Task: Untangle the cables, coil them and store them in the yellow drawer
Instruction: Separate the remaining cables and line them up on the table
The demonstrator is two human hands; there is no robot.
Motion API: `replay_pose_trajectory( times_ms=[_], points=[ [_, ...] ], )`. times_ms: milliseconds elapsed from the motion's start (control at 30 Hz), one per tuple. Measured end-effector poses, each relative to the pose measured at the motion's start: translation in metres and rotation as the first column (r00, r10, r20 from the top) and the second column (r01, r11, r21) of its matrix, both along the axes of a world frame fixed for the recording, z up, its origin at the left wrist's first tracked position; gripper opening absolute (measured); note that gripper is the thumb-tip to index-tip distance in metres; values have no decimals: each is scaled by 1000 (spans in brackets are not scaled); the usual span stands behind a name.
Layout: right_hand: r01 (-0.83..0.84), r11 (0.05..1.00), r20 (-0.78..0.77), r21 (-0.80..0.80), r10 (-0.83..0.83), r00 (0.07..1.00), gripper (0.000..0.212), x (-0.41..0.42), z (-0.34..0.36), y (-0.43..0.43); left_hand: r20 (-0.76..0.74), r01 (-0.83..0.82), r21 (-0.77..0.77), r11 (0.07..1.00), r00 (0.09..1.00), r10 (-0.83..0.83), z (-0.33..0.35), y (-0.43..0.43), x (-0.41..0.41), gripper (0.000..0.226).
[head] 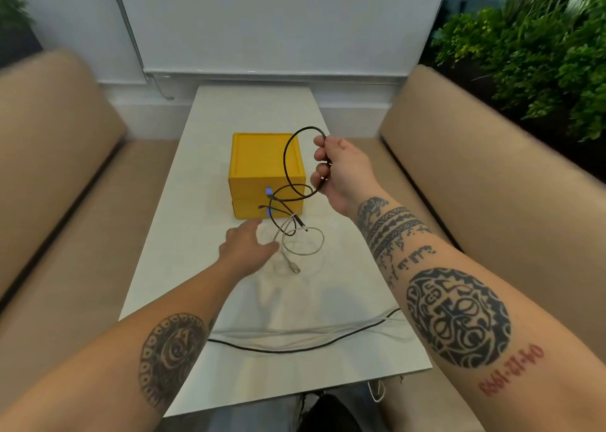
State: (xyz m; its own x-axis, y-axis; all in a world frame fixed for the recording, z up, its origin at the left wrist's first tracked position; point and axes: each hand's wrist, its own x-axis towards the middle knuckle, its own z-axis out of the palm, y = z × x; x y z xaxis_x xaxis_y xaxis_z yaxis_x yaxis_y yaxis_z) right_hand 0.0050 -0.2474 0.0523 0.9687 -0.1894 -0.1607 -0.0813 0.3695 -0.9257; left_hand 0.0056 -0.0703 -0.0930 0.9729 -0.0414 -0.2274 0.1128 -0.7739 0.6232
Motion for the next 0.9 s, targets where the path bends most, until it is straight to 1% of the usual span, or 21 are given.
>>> replay_pose_trajectory(
  times_ms=[33, 100, 167, 200, 233, 300, 333, 400, 467, 567, 633, 700, 733, 767, 800, 833, 867, 900],
  points=[
    [-14, 999, -10, 37, 15, 1000, 25, 2, -1, 1, 24, 22, -59, 998, 1000, -20, 1, -10, 2, 76],
    [-36, 991, -19, 125, 39, 999, 26, 6, -4, 3, 41, 102, -115, 988, 994, -98, 1, -27, 8, 81],
    [-40, 976, -24, 213, 46, 999, 26, 11, -5, 4, -7, 139, -179, 974, 990, -143, 0, -40, 12, 80],
    [-37, 968, -28, 247, 45, 999, 26, 13, -5, 3, -28, 126, -229, 965, 990, -136, -1, -45, 13, 76],
    [-32, 962, -31, 271, 42, 999, 26, 16, -5, 2, -32, 114, -274, 955, 991, -127, 0, -51, 12, 65],
    [-18, 958, -35, 287, 29, 999, 26, 19, -4, 0, -4, 92, -367, 926, 995, -100, 0, -59, 10, 37],
    [-6, 958, -34, 285, 16, 999, 27, 21, -4, -2, 21, 68, -415, 907, 998, -65, 0, -60, 11, 33],
    [44, 958, -29, 282, -37, 999, 27, 26, -2, -7, 24, -20, -486, 874, 999, 37, -1, -52, 14, 35],
    [120, 953, -27, 277, -117, 993, 27, 32, 0, -15, -38, -139, -515, 846, 990, 140, -8, -34, 20, 35],
    [226, 946, -24, 235, -226, 974, 28, 37, 0, -24, -131, -337, -508, 793, 940, 315, -20, 10, 27, 24],
    [278, 938, -13, 210, -281, 960, 28, 36, -1, -27, -183, -481, -527, 701, 869, 459, -30, 42, 30, 22],
    [319, 922, 7, 218, -328, 944, 27, 34, -2, -30, -276, -600, -573, 558, 782, 559, -39, 72, 32, 21],
    [338, 914, 11, 226, -349, 937, 27, 34, -1, -32, -348, -667, -600, 441, 715, 607, -50, 85, 34, 21],
    [357, 904, 11, 235, -370, 929, 27, 34, 0, -35, -426, -723, -621, 302, 635, 644, -53, 99, 34, 22],
    [377, 894, 12, 242, -391, 920, 27, 34, 2, -38, -473, -769, -599, 225, 566, 675, -59, 112, 36, 29],
    [393, 886, 15, 246, -409, 912, 27, 34, 4, -42, -461, -776, -595, 210, 543, 702, -60, 118, 35, 36],
    [404, 881, 19, 247, -422, 907, 27, 35, 7, -46, -510, -776, -617, 131, 522, 684, -58, 123, 35, 39],
    [408, 879, 21, 246, -426, 905, 27, 35, 8, -49, -449, -750, -626, 214, 571, 687, -58, 127, 33, 39]
  ],
)
